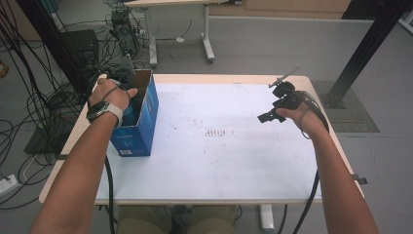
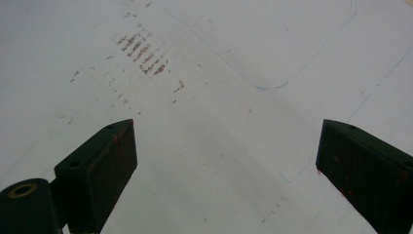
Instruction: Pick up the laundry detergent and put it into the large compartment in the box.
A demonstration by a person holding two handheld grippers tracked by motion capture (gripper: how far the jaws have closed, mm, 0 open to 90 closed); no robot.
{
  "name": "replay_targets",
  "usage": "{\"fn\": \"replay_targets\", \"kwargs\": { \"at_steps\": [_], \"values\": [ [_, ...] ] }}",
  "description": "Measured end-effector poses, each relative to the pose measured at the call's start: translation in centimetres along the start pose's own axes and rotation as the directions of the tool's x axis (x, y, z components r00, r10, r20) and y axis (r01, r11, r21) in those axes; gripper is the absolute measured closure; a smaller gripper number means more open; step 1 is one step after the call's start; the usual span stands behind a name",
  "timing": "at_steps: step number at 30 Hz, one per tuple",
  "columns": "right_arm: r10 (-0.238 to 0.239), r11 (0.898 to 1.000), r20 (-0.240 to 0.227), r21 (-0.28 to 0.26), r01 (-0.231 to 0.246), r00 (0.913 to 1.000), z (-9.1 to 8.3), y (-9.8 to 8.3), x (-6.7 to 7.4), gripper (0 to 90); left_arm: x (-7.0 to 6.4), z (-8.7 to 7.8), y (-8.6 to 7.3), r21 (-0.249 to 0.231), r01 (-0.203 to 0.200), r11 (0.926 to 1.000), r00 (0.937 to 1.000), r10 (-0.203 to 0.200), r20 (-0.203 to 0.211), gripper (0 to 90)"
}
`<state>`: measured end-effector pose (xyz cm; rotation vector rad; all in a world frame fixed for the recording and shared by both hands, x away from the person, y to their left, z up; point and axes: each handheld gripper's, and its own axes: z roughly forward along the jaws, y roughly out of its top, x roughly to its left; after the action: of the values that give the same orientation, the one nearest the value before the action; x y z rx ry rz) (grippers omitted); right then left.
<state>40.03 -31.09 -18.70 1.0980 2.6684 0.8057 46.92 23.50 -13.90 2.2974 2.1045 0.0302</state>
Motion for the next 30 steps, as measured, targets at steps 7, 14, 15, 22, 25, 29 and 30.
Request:
{"fn": "replay_targets", "kwargs": {
  "at_steps": [7,14,15,22,25,29,30],
  "values": [
    [-0.001,1.000,-0.001,0.001,0.001,1.0000,0.04,0.03,-0.02,7.8,0.09,0.01,0.07,0.002,-0.001,1.0000,1.0000,0.001,0.003,36.8],
    [-0.001,1.000,-0.001,0.004,0.001,1.0000,0.10,0.08,-0.04,7.8,0.20,0.02,0.08,-0.003,-0.002,1.0000,1.0000,0.002,0.006,36.7],
    [0.000,1.000,0.000,0.005,0.000,1.0000,0.09,0.09,-0.05,7.8,0.24,0.02,0.05,-0.004,-0.001,1.0000,1.0000,0.001,0.007,36.7],
    [0.000,1.000,0.000,0.004,0.000,1.0000,0.07,0.07,-0.08,7.8,0.39,-0.06,0.06,-0.007,-0.002,1.0000,0.9999,0.002,0.017,34.9],
    [0.000,1.000,0.000,0.003,0.000,1.0000,0.06,0.07,-0.03,7.8,0.45,-0.07,-0.01,-0.009,-0.003,1.0000,0.9999,0.003,0.014,35.7],
    [0.000,1.000,0.000,0.004,0.000,1.0000,0.04,0.08,0.00,7.8,0.49,-0.06,-0.12,-0.013,-0.005,0.9999,0.9999,0.005,0.015,35.8],
    [0.001,1.000,0.000,0.004,-0.001,1.0000,0.03,0.07,0.00,7.8,0.46,-0.05,-0.09,-0.011,-0.008,0.9999,0.9999,0.008,0.013,35.8]
  ]
}}
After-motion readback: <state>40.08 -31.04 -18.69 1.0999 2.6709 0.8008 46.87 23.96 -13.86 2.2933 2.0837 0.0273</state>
